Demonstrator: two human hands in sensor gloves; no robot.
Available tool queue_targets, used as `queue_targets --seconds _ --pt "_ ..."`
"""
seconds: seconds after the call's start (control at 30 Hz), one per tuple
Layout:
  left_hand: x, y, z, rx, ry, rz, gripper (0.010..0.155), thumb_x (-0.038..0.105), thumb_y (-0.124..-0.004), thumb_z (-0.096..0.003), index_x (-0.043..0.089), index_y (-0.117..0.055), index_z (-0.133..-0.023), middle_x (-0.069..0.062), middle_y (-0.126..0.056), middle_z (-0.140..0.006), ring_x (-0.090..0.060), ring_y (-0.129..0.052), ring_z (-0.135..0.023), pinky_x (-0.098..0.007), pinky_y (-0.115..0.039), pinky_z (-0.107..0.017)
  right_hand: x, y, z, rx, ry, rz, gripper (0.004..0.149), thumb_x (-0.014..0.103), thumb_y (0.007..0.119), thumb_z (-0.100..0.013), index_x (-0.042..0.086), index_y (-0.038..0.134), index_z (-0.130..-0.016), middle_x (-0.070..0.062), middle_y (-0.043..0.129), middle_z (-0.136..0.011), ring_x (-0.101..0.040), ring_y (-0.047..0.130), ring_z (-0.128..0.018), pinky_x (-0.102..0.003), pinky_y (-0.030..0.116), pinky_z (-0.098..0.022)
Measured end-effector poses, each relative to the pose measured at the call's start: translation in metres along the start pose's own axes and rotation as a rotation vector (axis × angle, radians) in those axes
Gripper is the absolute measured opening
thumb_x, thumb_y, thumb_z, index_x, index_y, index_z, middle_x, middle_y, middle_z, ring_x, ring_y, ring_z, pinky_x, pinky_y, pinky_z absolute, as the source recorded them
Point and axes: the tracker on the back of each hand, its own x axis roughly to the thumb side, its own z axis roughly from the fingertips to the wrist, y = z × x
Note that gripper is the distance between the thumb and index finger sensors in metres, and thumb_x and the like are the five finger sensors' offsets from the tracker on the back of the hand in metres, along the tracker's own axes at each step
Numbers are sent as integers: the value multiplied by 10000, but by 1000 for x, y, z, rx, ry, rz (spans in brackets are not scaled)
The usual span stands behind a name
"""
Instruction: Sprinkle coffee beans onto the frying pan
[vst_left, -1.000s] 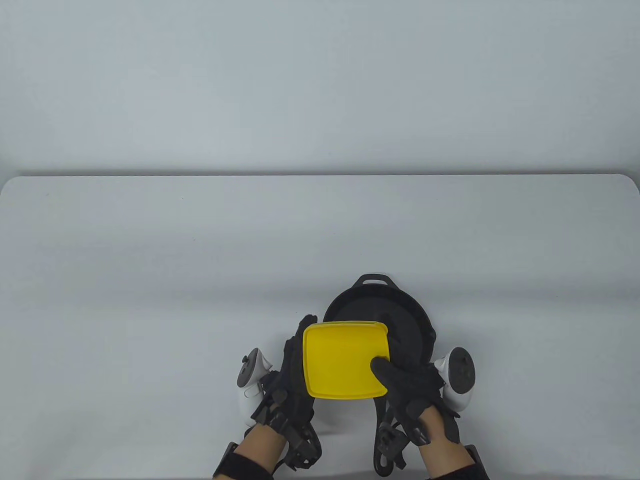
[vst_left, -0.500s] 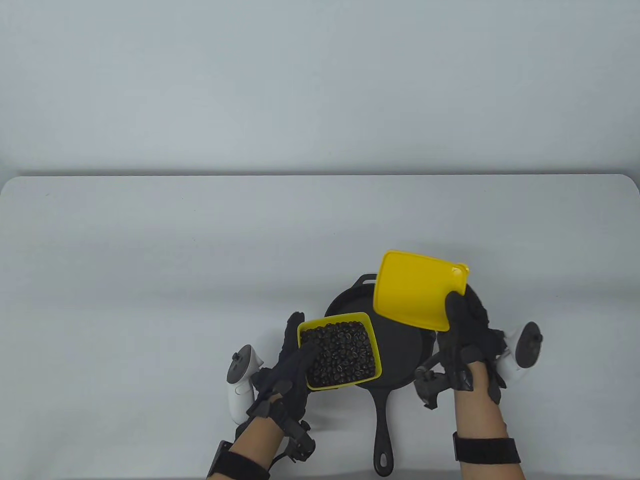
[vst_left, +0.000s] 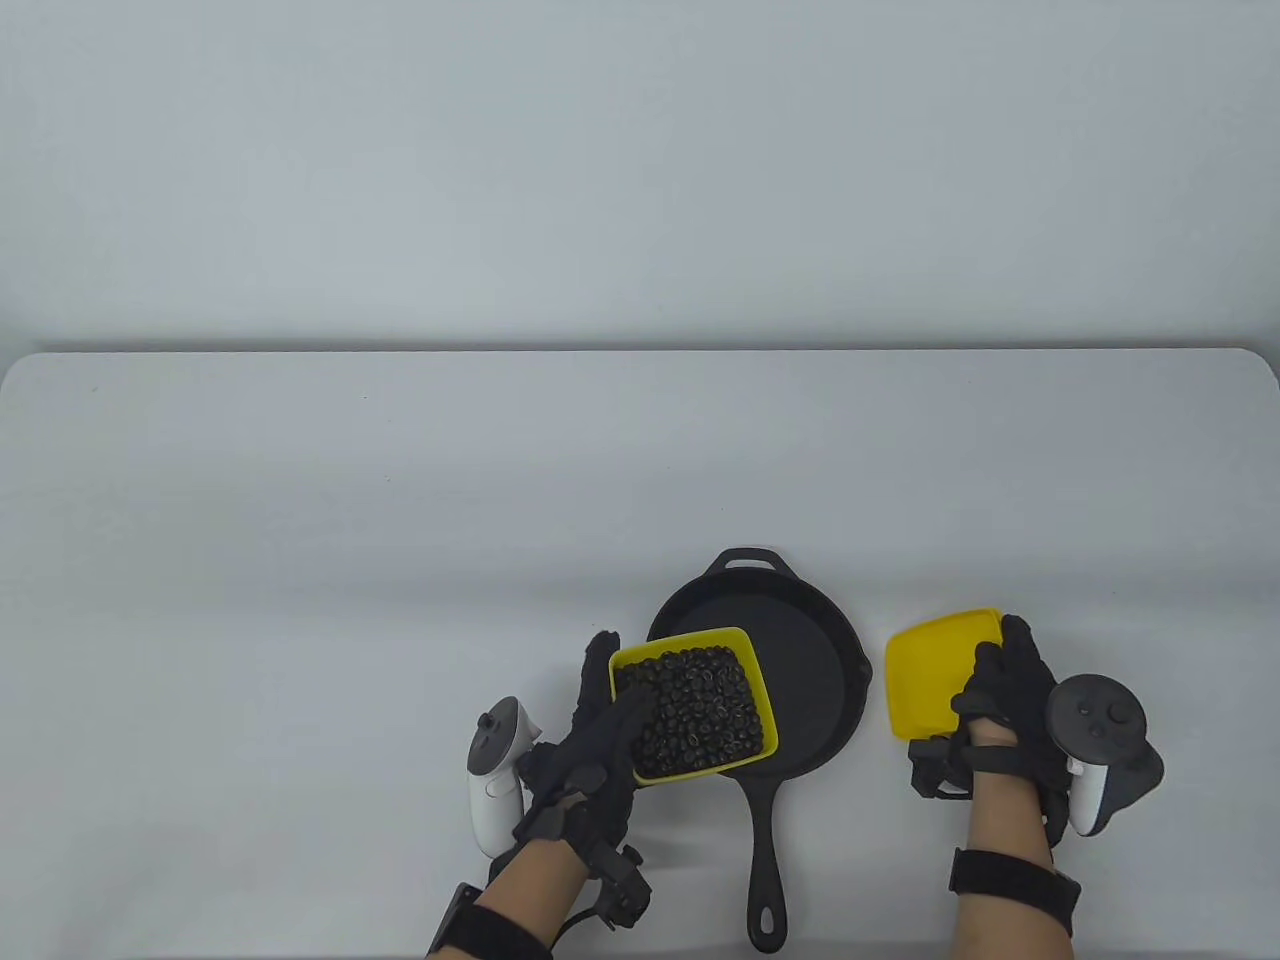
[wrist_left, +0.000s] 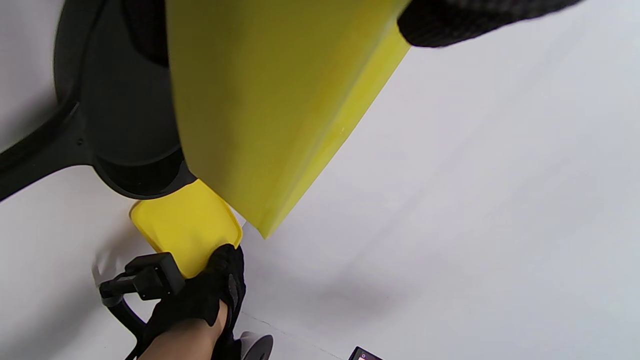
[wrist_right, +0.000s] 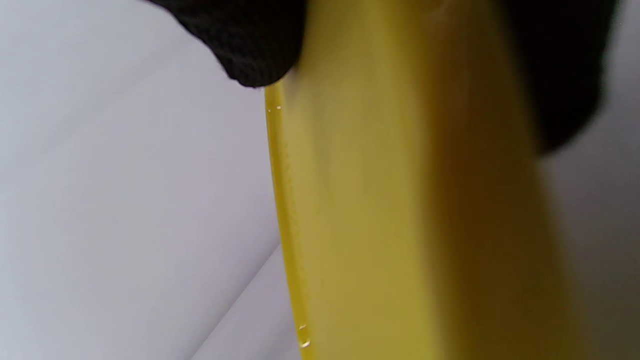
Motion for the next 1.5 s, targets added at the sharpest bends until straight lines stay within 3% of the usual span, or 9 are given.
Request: queue_targets --seconds 0.1,0.3,0.5,0.6,0.73,0.97,1.13,1.37,1.5 --pt "2 3 1 20 -7 -13 741 569 -634 -583 493 -58 -1044 -178 -400 -1042 -421 -720 -879 -465 -736 -637 -4 2 -7 66 25 -30 536 222 748 -513 -35 686 -979 -269 868 -790 -333 1082 -386 -331 912 -156" --pt "1 8 3 64 2 -23 742 568 -633 -583 488 -55 -1042 -181 -393 -1040 -423 -714 -880 -467 -730 -640 0 2 -6 25 -77 335 586 247 721 -527 -37 594 -1024 -323 684 -938 -550 864 -711 -568 790 -428" --pt "5 9 3 85 7 -39 741 566 -632 -586 484 -56 -1044 -186 -389 -1039 -427 -708 -881 -470 -725 -642 78 22 37 -26 -637 336 575 306 698 -549 28 579 -1039 -270 646 -987 -501 849 -775 -532 791 -488" --pt "9 11 5 101 0 -85 738 565 -632 -587 483 -56 -1040 -187 -377 -1040 -429 -697 -887 -473 -717 -648 123 39 84 104 -952 94 551 356 702 -563 88 598 -1033 -240 580 -1047 -446 877 -801 -437 852 -489" --pt "16 12 10 102 -28 -116 738 563 -630 -588 477 -53 -1040 -192 -376 -1038 -434 -692 -886 -476 -714 -647 159 63 128 299 -1093 -44 615 396 783 -539 113 555 -1036 -226 521 -1071 -437 880 -820 -351 911 -447" --pt "20 19 13 166 -37 -78 748 562 -625 -590 471 -29 -1033 -196 -360 -1033 -433 -677 -892 -476 -708 -652 170 68 136 475 -1056 -106 545 395 823 -532 135 613 -962 -188 659 -980 -394 916 -720 -333 904 -399" --pt "22 19 15 168 -48 -139 749 560 -630 -591 475 -33 -1035 -197 -358 -1035 -438 -670 -896 -482 -701 -657 178 85 131 702 -854 -96 686 417 848 -539 49 551 -1036 -291 577 -1017 -516 818 -790 -376 871 -442" --pt "25 14 16 174 -80 -242 739 550 -651 -594 468 -77 -1052 -215 -361 -1027 -466 -658 -885 -507 -699 -646 210 124 138 1078 -713 318 953 524 889 -509 49 351 -1136 -360 300 -1082 -562 620 -877 -450 812 -461" --pt "23 22 16 192 -78 -159 738 555 -638 -588 468 -64 -1044 -211 -361 -1019 -454 -666 -881 -494 -713 -648 231 142 146 1041 -744 439 870 478 902 -501 92 429 -1121 -360 356 -1059 -587 672 -804 -427 848 -404"
